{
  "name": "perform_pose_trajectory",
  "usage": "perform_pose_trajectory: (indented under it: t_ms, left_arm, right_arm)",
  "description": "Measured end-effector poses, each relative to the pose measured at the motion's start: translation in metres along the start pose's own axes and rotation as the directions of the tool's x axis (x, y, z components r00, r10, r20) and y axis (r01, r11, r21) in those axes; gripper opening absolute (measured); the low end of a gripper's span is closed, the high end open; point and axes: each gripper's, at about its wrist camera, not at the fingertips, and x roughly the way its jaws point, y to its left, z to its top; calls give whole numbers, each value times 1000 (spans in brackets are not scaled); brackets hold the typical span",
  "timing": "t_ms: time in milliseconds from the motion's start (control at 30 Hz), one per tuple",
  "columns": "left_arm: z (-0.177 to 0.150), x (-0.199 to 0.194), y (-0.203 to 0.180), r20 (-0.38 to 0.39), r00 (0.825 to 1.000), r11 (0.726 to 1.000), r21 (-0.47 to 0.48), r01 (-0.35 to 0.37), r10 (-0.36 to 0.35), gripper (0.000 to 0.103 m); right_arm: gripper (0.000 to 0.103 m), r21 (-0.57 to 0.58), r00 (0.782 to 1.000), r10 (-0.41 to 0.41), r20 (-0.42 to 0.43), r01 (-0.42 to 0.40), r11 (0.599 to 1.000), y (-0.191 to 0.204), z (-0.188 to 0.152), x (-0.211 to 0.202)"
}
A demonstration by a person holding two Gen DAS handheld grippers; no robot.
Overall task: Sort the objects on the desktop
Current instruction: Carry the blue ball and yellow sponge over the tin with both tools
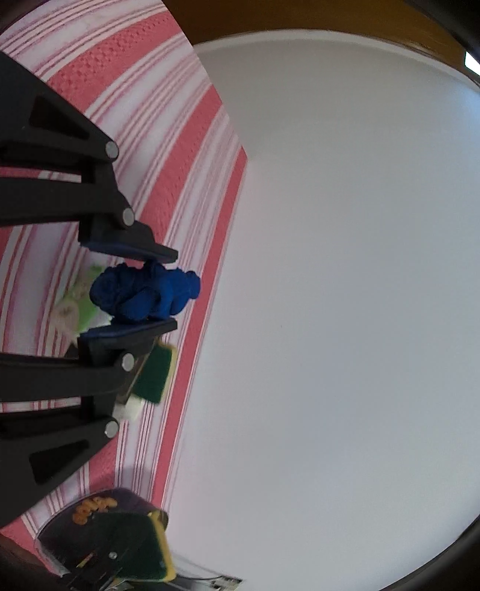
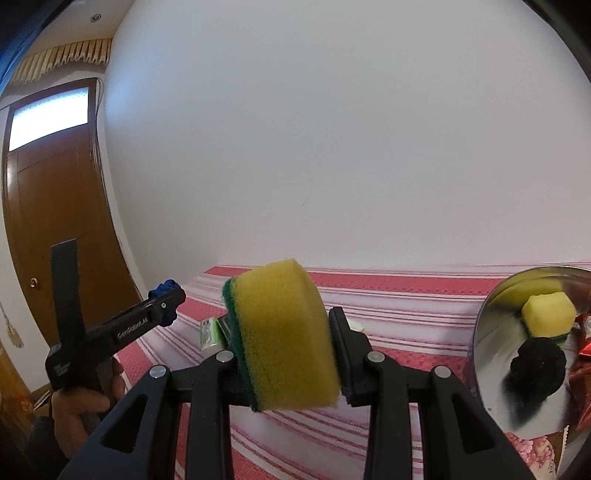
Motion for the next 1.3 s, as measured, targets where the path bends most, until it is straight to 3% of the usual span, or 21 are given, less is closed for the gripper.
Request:
perform_pose_trajectory:
  t_ms: [300,700,1033,1300]
  left_arm:
    - [-5,-12,-19,34,999,998,66,21,-24,29]
    - [-17,-27,-43,-11,999,997,60,40,-39,29]
    - [-32,-48,-83,-56,992,989,93,117,-112,29]
    - [-38,-55,-124,-79,981,977,109,184,-176,29]
  right_arm:
    - [35,-82,995,-95,33,97,992,12,-1,-10]
    - [35,-38,986,-157,49,159,986,2,-8,-47]
    - [35,34,973,-207,100,205,978,-19,-15,-103]
    - [35,60,947,-283,154,277,959,-40,-19,-141]
